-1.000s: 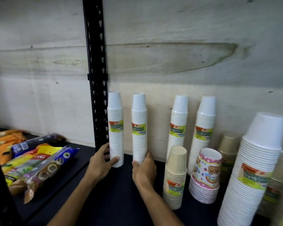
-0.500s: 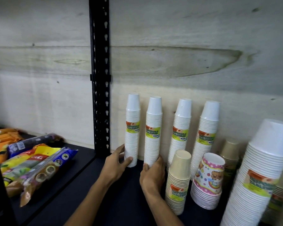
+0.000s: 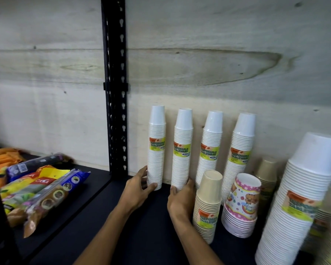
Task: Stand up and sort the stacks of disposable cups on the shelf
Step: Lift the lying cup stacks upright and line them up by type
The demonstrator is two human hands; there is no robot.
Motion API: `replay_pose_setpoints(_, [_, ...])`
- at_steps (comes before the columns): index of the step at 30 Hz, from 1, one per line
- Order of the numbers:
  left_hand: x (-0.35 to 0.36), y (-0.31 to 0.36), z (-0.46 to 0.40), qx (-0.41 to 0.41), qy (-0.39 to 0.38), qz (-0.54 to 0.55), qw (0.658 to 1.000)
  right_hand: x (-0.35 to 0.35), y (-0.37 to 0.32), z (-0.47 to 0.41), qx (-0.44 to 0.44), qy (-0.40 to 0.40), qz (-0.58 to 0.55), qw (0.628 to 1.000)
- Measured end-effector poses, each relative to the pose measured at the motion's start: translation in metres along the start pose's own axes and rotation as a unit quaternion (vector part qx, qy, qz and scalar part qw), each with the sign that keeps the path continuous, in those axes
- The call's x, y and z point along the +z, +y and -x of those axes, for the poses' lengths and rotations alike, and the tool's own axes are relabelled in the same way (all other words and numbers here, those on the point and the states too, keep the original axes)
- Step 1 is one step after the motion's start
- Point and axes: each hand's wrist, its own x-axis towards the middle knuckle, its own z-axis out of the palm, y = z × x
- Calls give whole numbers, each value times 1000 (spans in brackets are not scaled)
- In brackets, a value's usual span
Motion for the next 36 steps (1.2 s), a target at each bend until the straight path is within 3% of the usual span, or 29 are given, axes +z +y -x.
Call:
replay_pose_setpoints(12, [-1,-4,-3,9,7,-6,1000,1,1,-1,-13,25,41,999])
replay_pose_setpoints(30, [3,-5,-8,56,-68,-60,994,-1,-1,2,-14,20,51,998])
replay_pose_setpoints(36, [5,-12,-12,53,-44,-55,996,-7,-1,6,-27,26,52,998])
